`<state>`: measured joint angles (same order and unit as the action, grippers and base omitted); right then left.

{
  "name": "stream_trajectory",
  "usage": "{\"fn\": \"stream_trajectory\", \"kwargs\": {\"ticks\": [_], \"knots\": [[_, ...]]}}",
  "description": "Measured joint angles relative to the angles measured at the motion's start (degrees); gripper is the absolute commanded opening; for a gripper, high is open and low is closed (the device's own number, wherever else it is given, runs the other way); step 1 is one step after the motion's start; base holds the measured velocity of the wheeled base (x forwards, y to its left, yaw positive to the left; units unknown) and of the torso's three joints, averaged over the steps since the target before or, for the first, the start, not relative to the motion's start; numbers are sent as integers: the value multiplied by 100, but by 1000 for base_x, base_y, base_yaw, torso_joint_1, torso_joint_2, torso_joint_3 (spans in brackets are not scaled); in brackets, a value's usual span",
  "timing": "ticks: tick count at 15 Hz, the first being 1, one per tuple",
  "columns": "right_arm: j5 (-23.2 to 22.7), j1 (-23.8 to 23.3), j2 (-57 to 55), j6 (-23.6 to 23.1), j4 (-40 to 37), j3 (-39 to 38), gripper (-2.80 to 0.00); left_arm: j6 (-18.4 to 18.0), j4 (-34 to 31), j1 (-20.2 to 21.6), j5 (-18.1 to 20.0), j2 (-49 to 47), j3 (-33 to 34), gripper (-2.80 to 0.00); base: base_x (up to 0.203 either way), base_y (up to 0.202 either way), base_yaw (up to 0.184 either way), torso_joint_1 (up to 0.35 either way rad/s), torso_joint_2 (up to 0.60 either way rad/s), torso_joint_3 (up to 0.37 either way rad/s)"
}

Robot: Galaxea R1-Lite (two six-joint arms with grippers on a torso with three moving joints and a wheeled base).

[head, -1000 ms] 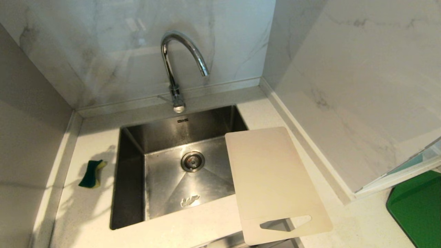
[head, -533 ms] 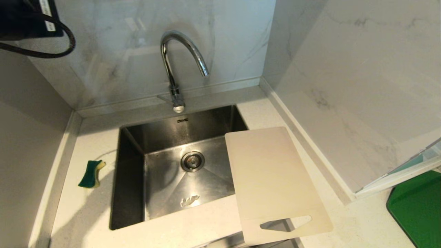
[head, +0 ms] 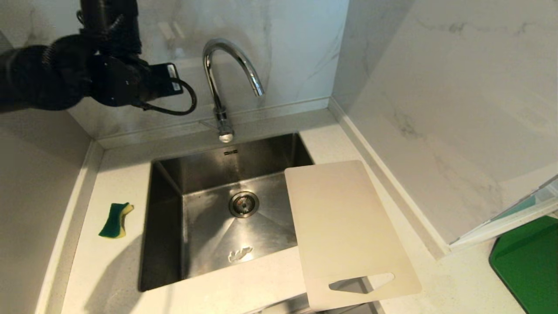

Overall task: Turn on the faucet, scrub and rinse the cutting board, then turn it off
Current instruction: Turn on the tap

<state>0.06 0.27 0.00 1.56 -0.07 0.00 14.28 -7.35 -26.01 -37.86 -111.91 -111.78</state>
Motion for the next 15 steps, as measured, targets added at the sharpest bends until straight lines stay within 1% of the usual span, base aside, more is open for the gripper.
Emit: {"fn": "stream_trajectory", "kwargs": {"ticks": [2, 3, 7, 10, 11, 12, 13, 14, 15], "knots": [[4, 2, 0, -7, 0, 0, -280, 16, 486, -3, 150, -370, -50, -280, 0, 0, 0, 0, 0, 0], [4, 4, 0, -8, -2, 0, -280, 19, 608, -5, 229, -523, -66, -280, 0, 0, 0, 0, 0, 0], [4, 6, 0, -7, 0, 0, -280, 46, 1004, 20, 251, -965, -79, -280, 0, 0, 0, 0, 0, 0], [3, 6, 0, -7, -2, 0, -280, 62, 1063, 27, 269, -1127, -82, -280, 0, 0, 0, 0, 0, 0], [1, 6, 0, -9, -2, 0, -280, 83, 1201, 34, 257, -1192, -82, -280, 0, 0, 0, 0, 0, 0], [1, 6, 0, -9, -2, 0, -280, 141, 1402, 40, 206, -1267, -82, -280, 0, 0, 0, 0, 0, 0], [1, 6, 0, -9, -2, 2, -280, 241, 1624, 50, 72, -1353, -82, -280, 0, 0, 0, 0, 0, 0], [3, 6, 0, -7, -3, 2, -280, 427, 1713, 61, -44, -1426, -82, -280, 0, 0, 0, 0, 0, 0], [4, 6, 0, -7, -4, 2, -280, 624, 1628, 71, -67, -1465, -82, -280, 0, 0, 0, 0, 0, 0]]}}
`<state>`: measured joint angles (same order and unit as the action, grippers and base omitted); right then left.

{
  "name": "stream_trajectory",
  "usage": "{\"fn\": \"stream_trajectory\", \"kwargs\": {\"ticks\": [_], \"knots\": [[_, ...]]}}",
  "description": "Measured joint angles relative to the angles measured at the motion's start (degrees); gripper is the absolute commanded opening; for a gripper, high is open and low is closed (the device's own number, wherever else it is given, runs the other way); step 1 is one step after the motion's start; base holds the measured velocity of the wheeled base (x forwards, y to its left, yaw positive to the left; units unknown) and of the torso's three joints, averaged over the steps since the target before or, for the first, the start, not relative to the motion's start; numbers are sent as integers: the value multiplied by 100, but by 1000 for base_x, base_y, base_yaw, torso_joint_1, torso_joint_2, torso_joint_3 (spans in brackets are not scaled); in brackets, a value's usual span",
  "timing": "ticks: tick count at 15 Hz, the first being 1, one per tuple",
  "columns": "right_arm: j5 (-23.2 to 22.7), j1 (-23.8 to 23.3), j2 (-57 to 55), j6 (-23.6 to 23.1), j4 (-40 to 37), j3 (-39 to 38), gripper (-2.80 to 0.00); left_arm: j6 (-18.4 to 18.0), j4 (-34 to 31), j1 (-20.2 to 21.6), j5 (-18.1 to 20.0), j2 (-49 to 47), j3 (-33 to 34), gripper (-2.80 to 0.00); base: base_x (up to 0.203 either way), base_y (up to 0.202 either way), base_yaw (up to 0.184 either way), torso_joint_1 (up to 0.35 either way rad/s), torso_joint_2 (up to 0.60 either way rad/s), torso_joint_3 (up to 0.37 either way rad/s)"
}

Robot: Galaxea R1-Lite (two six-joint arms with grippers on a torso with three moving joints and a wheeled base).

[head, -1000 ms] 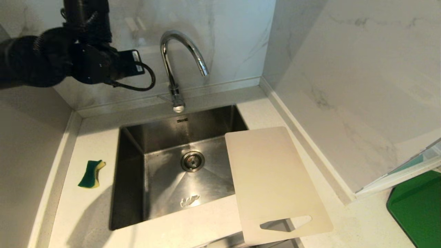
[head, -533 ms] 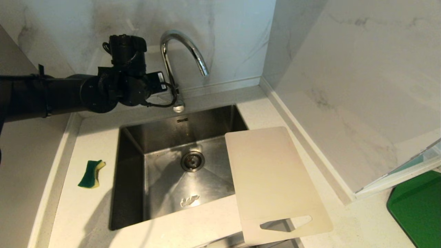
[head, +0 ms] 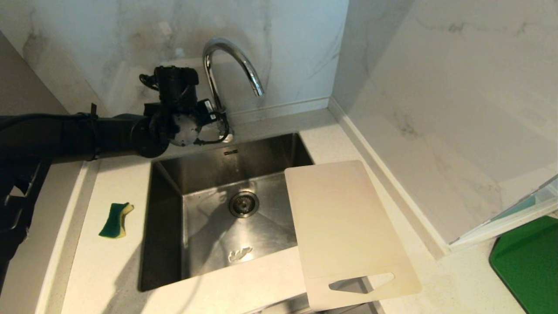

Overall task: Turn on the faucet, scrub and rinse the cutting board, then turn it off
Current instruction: Turn on the tap

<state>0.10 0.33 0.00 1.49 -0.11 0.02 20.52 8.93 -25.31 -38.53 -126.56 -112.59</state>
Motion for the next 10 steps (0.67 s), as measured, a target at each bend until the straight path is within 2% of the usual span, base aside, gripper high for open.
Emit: {"fn": "stream_trajectory", "kwargs": {"ticks": [2, 4, 5, 10], "knots": [[-1, 0, 0, -1, 1, 0, -280, 127, -395, -13, 31, -1, 7, -280, 0, 0, 0, 0, 0, 0], [-2, 0, 0, -1, 1, 0, -280, 167, -439, -71, 110, 32, 7, -280, 0, 0, 0, 0, 0, 0], [0, 0, 0, 0, 1, 0, -280, 167, -427, -86, 108, 32, 7, 0, 0, 0, 0, 0, 0, 0], [0, 0, 0, 0, 3, 0, -280, 196, -332, 34, 93, 1, 0, 0, 0, 0, 0, 0, 0, 0]]}}
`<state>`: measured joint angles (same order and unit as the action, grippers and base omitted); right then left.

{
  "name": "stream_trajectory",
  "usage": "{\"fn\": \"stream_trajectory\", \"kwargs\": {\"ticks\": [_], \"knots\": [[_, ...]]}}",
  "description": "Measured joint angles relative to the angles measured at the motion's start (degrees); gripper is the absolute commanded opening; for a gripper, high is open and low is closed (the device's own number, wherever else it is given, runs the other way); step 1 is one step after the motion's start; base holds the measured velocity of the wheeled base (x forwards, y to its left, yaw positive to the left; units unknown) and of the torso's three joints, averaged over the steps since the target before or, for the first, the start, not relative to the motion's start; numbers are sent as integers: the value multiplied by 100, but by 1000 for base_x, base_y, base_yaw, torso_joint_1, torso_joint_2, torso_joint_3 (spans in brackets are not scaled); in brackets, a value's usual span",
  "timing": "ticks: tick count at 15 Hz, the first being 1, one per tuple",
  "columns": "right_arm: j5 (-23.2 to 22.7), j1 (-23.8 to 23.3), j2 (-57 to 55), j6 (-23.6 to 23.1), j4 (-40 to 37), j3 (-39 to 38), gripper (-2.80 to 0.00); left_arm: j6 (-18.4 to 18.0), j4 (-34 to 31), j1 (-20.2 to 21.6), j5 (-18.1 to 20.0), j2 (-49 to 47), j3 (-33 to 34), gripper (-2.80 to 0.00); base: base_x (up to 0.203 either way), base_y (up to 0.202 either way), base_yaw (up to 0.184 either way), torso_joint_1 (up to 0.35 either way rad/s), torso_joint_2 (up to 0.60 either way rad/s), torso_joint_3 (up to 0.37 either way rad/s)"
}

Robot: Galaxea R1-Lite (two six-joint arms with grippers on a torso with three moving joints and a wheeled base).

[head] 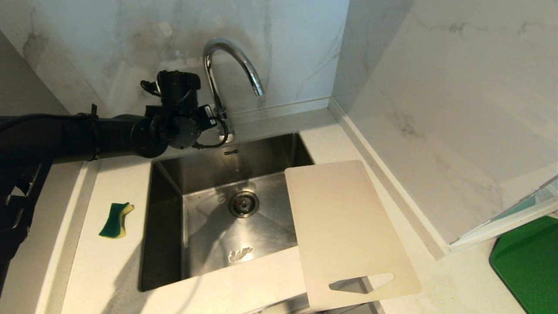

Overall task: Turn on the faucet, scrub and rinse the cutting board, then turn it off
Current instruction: Turn on the tap

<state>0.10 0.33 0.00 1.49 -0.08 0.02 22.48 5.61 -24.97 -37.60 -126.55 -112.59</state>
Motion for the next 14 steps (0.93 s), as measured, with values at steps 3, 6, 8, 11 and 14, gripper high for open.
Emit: {"fn": "stream_trajectory", "kwargs": {"ticks": [3, 6, 8, 11, 14], "knots": [[0, 0, 0, -1, -2, 2, -280, -33, -12, 6, 161, -21, 0, 0, 0, 0, 0, 0, 0, 0], [-2, 0, 0, -1, -2, 2, -280, 289, 32, 0, 158, -79, 0, 0, 0, 0, 0, 0, 0, 0], [0, -2, 0, -1, -2, 2, -280, 629, 25, -20, 136, -90, 0, 0, 0, 0, 0, 0, 0, 0], [-2, 0, 0, -1, -2, 2, -280, 1177, 8, -77, -109, -101, 0, 0, 0, 0, 0, 0, 0, 0], [1, -1, 0, 0, -2, 0, -280, 1834, -271, -127, -217, -101, 0, 0, 0, 0, 0, 0, 0, 0]]}}
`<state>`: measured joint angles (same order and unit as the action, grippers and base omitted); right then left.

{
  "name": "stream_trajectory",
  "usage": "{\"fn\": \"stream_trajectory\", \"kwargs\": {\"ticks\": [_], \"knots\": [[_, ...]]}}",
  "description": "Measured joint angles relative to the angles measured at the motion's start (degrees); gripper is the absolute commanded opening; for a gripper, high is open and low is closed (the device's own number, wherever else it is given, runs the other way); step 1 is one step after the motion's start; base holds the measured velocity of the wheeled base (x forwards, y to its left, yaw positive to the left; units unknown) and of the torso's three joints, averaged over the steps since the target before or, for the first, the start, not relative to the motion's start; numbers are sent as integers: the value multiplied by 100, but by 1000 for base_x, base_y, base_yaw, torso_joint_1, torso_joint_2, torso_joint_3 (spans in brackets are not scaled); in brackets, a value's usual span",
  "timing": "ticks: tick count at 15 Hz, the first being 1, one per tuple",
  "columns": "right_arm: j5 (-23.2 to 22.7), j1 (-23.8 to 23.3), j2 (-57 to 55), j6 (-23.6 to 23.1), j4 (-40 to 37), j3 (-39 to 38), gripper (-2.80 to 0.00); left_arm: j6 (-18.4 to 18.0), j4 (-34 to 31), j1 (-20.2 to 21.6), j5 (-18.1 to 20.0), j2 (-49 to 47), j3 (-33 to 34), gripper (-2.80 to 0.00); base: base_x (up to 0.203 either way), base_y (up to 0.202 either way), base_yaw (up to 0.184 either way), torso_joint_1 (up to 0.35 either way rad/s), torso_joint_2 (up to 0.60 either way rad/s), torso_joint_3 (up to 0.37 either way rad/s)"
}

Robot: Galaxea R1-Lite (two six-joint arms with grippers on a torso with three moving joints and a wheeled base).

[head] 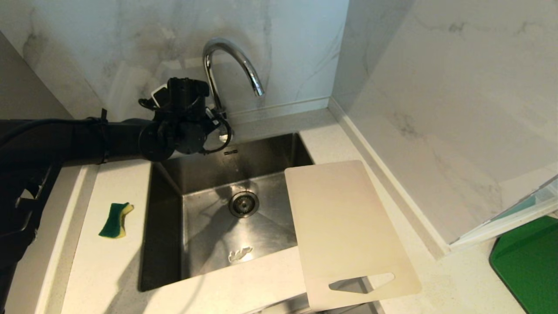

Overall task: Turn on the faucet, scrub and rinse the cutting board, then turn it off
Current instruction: Turn on the tap

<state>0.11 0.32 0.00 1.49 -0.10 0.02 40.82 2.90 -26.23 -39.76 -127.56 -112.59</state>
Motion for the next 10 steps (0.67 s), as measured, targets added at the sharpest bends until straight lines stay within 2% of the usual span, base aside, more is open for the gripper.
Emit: {"fn": "stream_trajectory", "kwargs": {"ticks": [2, 5, 10], "knots": [[0, 1, 0, -1, 0, 0, -280, 544, -331, -61, 0, 9, -6, 0, 0, 0, 0, 0, 0, 0], [-1, 1, 0, -1, 0, 0, -280, 1150, -560, -85, 52, -13, -15, 0, 0, 0, 0, 0, 0, 0], [-1, 1, 0, -1, 0, 0, -280, 1391, -376, -78, 77, -97, -20, 0, 0, 0, 0, 0, 0, 0]]}}
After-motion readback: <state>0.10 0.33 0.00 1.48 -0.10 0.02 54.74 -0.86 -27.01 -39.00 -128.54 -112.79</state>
